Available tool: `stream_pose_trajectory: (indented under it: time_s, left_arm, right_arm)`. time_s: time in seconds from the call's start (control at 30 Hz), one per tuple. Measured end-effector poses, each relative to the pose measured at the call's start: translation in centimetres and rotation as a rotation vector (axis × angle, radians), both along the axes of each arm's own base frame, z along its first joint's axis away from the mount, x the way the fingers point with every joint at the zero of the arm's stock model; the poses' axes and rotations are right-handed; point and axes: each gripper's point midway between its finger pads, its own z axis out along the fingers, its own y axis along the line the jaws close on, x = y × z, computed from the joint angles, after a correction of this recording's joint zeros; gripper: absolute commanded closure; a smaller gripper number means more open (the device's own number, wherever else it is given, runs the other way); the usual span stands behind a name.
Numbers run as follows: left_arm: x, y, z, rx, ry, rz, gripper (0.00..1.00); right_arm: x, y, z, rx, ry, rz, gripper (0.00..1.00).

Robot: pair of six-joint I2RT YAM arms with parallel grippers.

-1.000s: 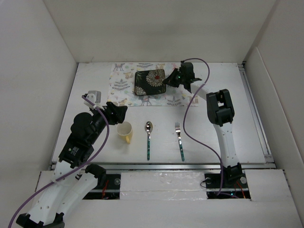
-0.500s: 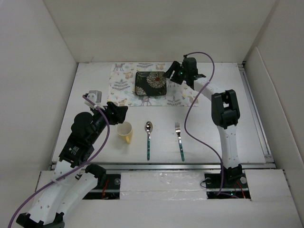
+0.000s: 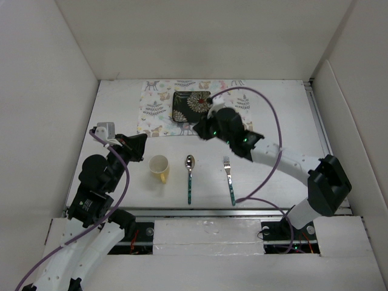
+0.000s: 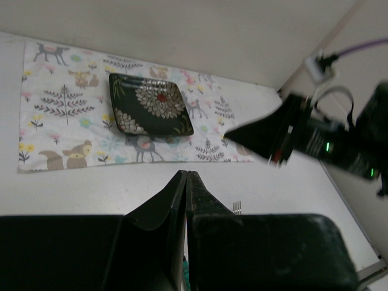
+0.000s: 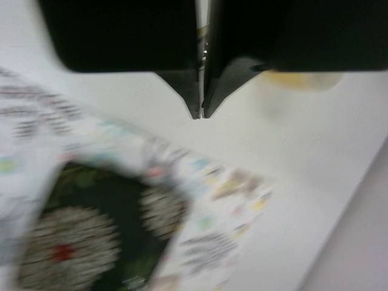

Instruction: Set the dinner table for one person

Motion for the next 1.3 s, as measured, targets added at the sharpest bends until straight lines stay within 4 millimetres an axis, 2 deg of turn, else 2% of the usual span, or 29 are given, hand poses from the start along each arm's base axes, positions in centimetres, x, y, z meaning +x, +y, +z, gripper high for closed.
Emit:
stream_pose_trajectory:
  time_s: [0.03,0.1,0.17,0.23,0.4,0.57,0.67,0.73,0.77,0.83,0.93,0.97,1.0,1.13,1.2,1.3]
  left_arm:
    - [-0.3,0.3,0.6,-0.012,-0.021,0.009,1.00]
    - [-0.9,1.0,1.8,-0.039,-0.068,0.031,0.92]
    - [-1.5,1.6,2.9,-0.067,-0.114,0.050,0.87]
    - [-1.6,2.2,3.6,-0.084,-0.139,0.072,0.85]
    - [-1.3,2.6,3.1,-0.081,-0.129,0.102,0.84]
    - [-1.2,2.7,2.8,-0.078,-0.123,0.109,0.83]
    - [-1.1,2.8,2.8,-0.079,-0.122,0.116,0.82]
    - [-1.1,2.9,2.8,-0.080,-0.122,0.121,0.82]
    - [-1.1,3.0,2.8,-0.080,-0.122,0.123,0.82]
    - [-1.1,2.9,2.7,-0.080,-0.121,0.122,0.79]
    - [-1.1,2.9,2.6,-0.079,-0.116,0.122,0.79]
    - [-1.1,2.9,2.6,-0.079,-0.116,0.122,0.79]
    - [-1.1,2.9,2.6,-0.079,-0.115,0.122,0.79]
    - [-1.1,2.9,2.6,-0.080,-0.115,0.122,0.78]
    - [-1.1,2.9,2.6,-0.081,-0.115,0.120,0.74]
    - [-1.1,2.8,2.5,-0.081,-0.114,0.119,0.69]
  right_arm:
    - [-3.2,2.5,-0.3,-0.008,-0.018,0.068,0.63]
    - [-9.7,7.1,-1.5,-0.028,-0.032,0.218,0.41]
    - [-14.6,9.7,-3.3,-0.066,-0.034,0.310,0.36]
    - [-17.8,11.2,-4.9,-0.108,-0.031,0.350,0.35]
    - [-21.2,13.8,-7.3,-0.187,-0.045,0.292,0.34]
    - [-22.4,16.8,-10.9,-0.245,-0.022,0.232,0.34]
    - [-21.5,17.2,-13.2,-0.297,-0.010,0.174,0.36]
    - [-20.7,16.9,-14.3,-0.330,0.000,0.115,0.47]
    - [-20.5,17.2,-14.5,-0.332,0.002,0.110,0.47]
    - [-19.9,17.0,-14.7,-0.335,-0.004,0.079,0.53]
    - [-19.4,17.0,-14.4,-0.329,-0.014,0.050,0.74]
    - [-19.3,17.0,-14.2,-0.327,-0.019,0.042,0.89]
    - [-19.1,16.9,-14.0,-0.330,-0.027,0.035,0.98]
    - [-18.8,16.6,-13.8,-0.348,-0.043,0.019,1.00]
    - [-18.6,16.3,-13.5,-0.363,-0.053,0.020,1.00]
    - [-17.8,15.6,-11.8,-0.363,-0.072,0.022,1.00]
